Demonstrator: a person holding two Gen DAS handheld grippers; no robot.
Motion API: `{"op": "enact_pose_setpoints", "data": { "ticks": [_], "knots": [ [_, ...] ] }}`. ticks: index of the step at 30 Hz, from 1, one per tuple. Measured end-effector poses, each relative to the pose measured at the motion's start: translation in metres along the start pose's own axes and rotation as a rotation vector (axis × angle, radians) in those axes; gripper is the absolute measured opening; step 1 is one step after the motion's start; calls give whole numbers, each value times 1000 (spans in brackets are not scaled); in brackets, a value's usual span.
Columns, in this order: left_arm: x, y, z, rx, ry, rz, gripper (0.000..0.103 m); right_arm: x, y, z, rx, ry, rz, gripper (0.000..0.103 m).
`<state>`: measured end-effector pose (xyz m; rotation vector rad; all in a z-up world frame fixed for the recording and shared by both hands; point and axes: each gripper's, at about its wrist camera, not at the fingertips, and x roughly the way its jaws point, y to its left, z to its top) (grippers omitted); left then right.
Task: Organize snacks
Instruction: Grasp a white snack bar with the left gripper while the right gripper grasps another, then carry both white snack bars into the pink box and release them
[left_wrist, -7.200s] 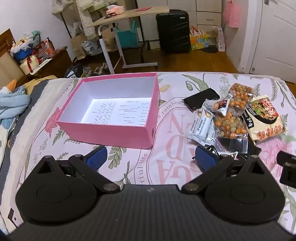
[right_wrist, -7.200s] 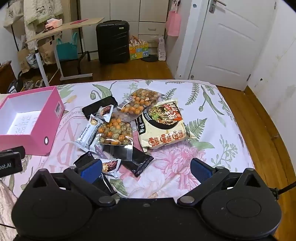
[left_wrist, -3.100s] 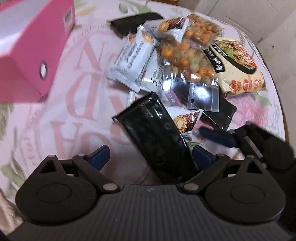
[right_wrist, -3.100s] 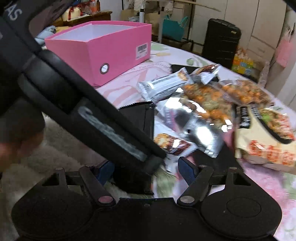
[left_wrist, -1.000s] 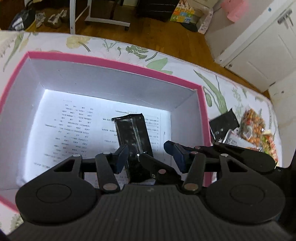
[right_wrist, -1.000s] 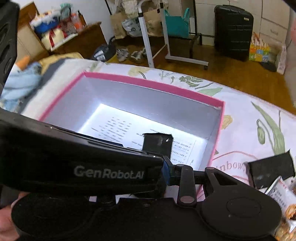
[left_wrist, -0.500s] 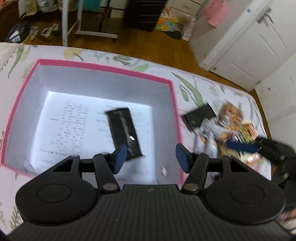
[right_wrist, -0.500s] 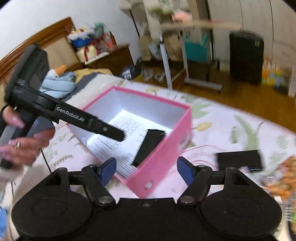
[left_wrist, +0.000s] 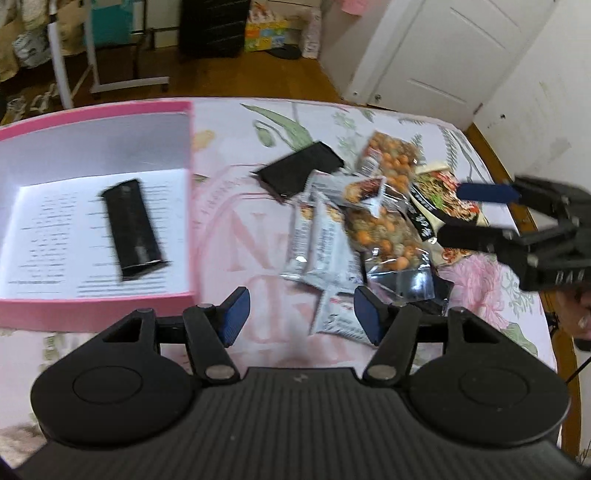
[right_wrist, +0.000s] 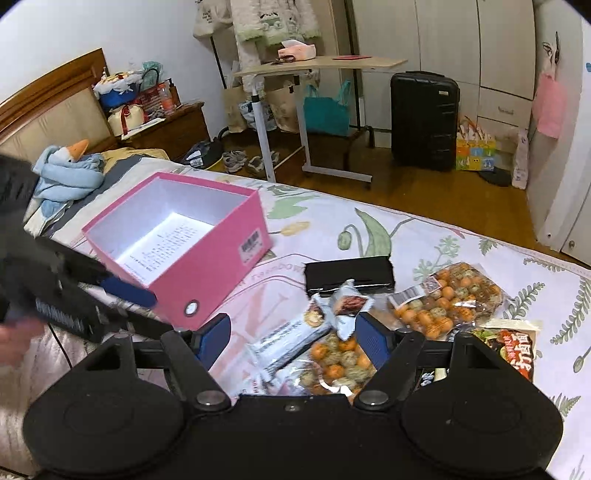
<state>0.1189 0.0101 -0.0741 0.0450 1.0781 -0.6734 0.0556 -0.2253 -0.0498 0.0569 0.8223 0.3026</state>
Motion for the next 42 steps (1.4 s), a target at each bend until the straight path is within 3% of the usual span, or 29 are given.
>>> {"op": "enact_pose_setpoints", "data": {
  "ticks": [6,13,14,15,17,21,31,42],
  "knots": [
    [48,-19,9,73,-49,32,61,52,-30,26,-8,109,20,78],
    [93,-20,16,82,-56,14,61,115,-54,22,62,173,1,74],
    [100,-21,16,87,-37,20,57,121,-54,19,60,177,-9,66],
    [106,-22,17,89,-14,31,55,128,-54,16,55,186,-23,51],
    [119,-22,18,87,49,39,35,136,-53,11,48,208,-26,33],
    [118,-21,19,90,62,24,26,127,-49,9,40,179,-50,31],
    [87,-15,18,52,85,11,24,72,-27,5,32,89,-74,30],
    [29,-5,0,19,81,15,24,24,6,-15,71,132,-73,30]
  ]
}}
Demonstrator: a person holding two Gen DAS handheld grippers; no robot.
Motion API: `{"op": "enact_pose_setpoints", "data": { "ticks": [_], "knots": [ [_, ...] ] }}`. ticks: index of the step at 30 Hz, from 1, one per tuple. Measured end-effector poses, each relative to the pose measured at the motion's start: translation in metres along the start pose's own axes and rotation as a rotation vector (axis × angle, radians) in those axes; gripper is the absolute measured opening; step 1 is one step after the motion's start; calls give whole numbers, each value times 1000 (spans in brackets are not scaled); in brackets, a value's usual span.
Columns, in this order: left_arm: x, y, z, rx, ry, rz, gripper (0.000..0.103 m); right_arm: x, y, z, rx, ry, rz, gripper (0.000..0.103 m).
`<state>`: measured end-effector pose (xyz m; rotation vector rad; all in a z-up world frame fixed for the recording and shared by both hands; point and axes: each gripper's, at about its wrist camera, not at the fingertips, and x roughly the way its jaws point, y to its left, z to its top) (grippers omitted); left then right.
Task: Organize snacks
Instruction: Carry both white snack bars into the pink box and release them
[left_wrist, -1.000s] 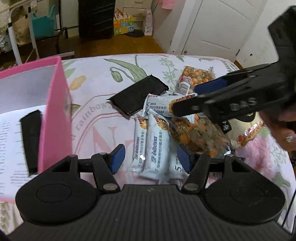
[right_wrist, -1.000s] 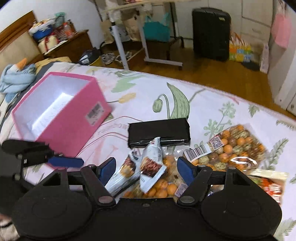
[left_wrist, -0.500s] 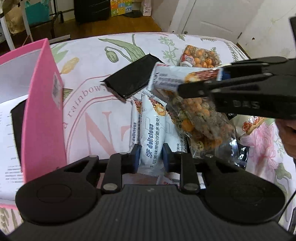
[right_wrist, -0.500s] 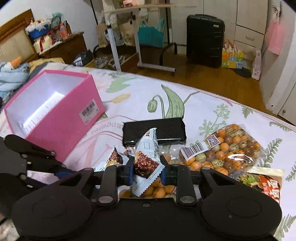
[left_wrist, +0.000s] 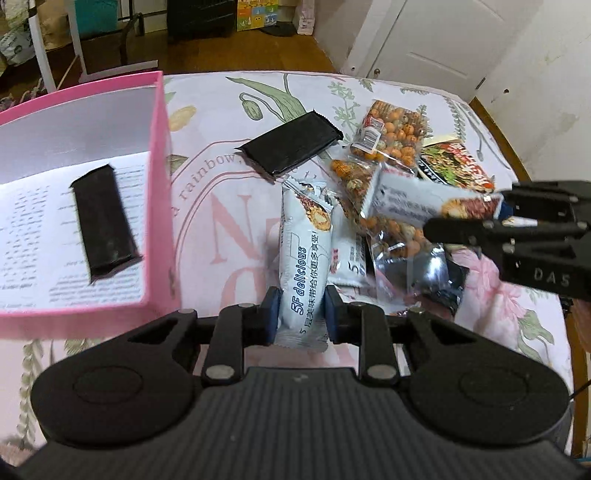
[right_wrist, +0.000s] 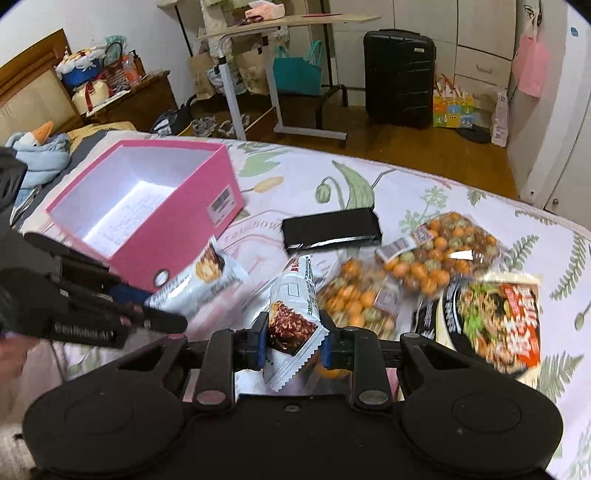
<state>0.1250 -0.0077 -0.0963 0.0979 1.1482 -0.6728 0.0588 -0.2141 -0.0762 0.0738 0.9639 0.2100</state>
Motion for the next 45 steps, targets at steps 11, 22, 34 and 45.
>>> {"op": "enact_pose_setpoints", "data": {
  "ticks": [11,22,34,45],
  "knots": [
    [-60,25,-35,-20,76,43,24,-40,62,-4,-103,53,84,31],
    [-133,70,-38,-41,49,175,24,-36,137,27,-251,-27,219,31],
    [-113,164,22,-205,-50,328,24,87,187,103,-278,-74,199,30],
    [-14,243,37,-342,-6,311,26,184,206,121,-270,39,121,34]
  ]
}}
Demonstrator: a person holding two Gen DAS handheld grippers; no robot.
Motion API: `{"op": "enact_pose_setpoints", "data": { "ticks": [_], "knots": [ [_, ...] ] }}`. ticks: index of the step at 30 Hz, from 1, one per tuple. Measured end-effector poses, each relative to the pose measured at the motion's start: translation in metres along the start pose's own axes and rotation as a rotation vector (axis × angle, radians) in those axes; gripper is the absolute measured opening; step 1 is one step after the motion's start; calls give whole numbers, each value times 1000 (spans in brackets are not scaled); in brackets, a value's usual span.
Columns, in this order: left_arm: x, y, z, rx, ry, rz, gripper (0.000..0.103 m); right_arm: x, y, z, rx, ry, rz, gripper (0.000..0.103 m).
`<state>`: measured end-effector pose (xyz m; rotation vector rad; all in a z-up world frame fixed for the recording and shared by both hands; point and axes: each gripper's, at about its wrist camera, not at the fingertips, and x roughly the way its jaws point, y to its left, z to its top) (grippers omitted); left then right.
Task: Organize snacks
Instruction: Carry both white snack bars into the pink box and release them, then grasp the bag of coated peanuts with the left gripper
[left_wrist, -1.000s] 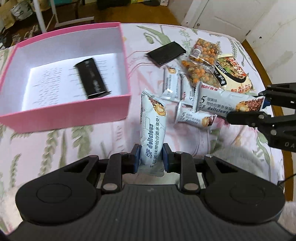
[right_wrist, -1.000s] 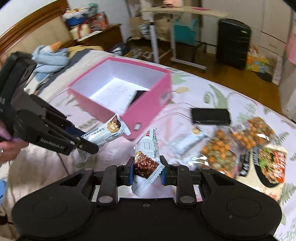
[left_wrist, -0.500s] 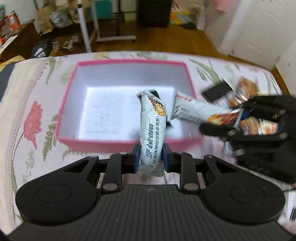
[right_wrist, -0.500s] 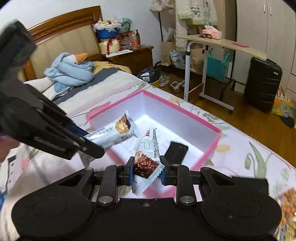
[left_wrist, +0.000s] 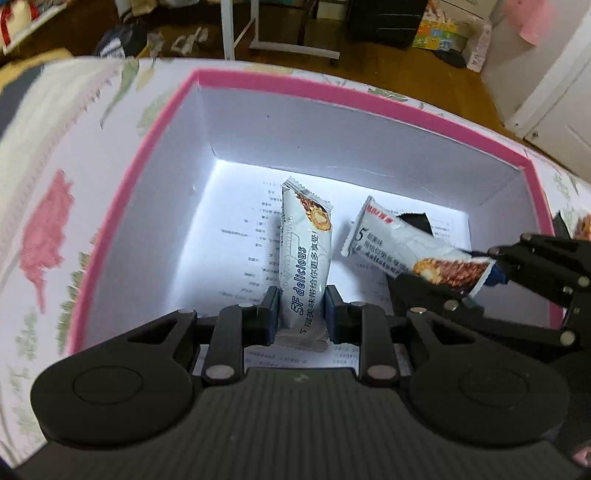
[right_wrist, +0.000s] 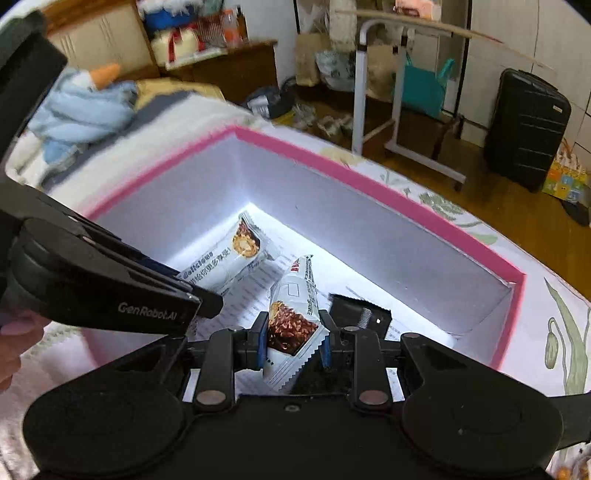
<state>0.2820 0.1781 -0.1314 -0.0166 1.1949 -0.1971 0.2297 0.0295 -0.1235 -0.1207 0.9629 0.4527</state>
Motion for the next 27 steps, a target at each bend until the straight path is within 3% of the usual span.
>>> {"op": "enact_pose_setpoints", "data": {
  "ticks": [2,5,7,13,21,27],
  "knots": [
    [5,1,1,-18,0,7,29,3,-5,3,35,34,28,37],
    [0,2,1,-23,4,-17,36,-8,-10,2,54,25,57,56],
    [-11,2,0,-20,-7,-25,41,-21,-15,-2,42,16,75,59],
    [-66,-3,-14,12,-57,-79,44,-111,-51,-21,87,-58,99,66],
    [-128,-49,-49,127,-94,-152,45,-208,-115,-91,169,-73,-36,66],
    [-139,-111,-82,247,-80,-253,47,-236,-145,-155,245,-46,-111,69]
  ]
}}
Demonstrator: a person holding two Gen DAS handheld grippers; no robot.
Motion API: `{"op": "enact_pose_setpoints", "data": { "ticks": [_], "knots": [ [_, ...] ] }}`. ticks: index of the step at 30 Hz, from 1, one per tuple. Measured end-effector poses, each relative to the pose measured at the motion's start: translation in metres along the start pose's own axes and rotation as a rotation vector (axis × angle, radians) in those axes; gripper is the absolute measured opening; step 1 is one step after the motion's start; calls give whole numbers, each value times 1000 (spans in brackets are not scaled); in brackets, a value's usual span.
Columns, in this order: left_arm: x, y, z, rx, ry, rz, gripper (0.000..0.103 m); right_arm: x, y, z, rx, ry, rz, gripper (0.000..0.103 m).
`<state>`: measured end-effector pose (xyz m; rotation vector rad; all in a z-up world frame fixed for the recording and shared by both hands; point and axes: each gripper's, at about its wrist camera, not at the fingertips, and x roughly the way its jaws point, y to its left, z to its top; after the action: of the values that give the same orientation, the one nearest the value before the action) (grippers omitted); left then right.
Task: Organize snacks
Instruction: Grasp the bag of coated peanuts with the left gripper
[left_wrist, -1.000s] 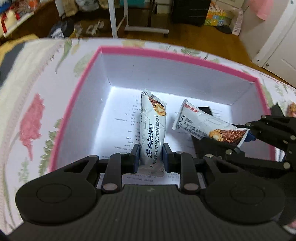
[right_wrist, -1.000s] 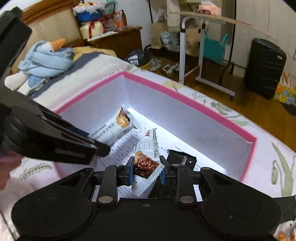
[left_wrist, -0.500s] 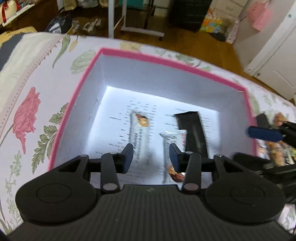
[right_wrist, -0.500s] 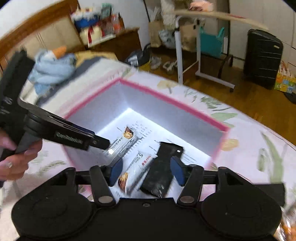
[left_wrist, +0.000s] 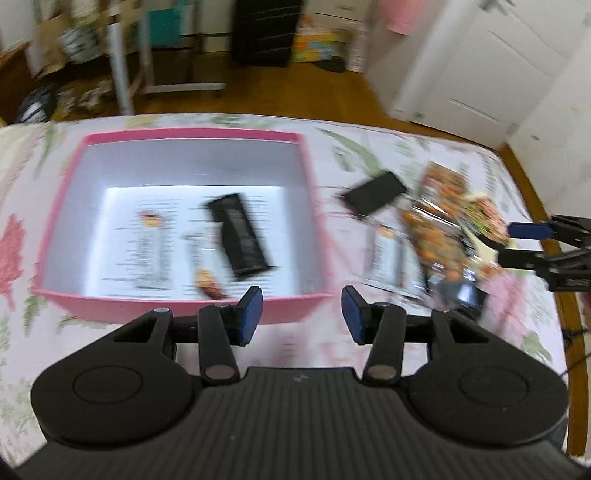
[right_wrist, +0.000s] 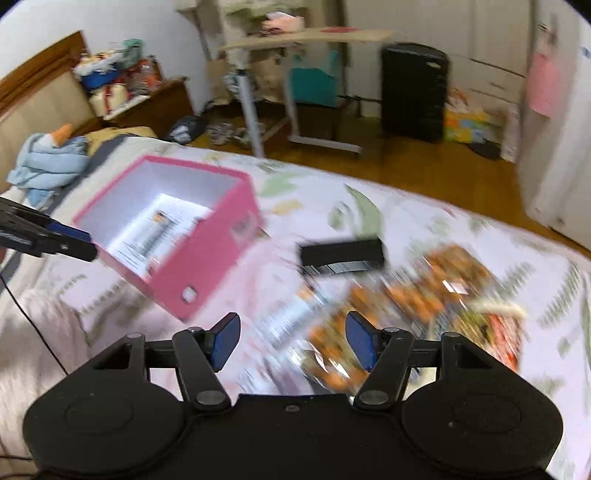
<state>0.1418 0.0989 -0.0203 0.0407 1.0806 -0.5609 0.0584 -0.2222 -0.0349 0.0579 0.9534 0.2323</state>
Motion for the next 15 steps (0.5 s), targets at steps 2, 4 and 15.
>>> {"op": "enact_pose_setpoints", "data": {
  "ticks": [2,4,15],
  "knots": [
    [8,-19,-3,27,-3,-37,47,0,-13,-17,36,16,-4,70],
    [22,-36,-3,39,9,-81,47,4,-25,-31,81,21,0,75],
    [135,-102,15,15,30,-187,47,72,-65,-63,304,0,96,93]
  ]
}}
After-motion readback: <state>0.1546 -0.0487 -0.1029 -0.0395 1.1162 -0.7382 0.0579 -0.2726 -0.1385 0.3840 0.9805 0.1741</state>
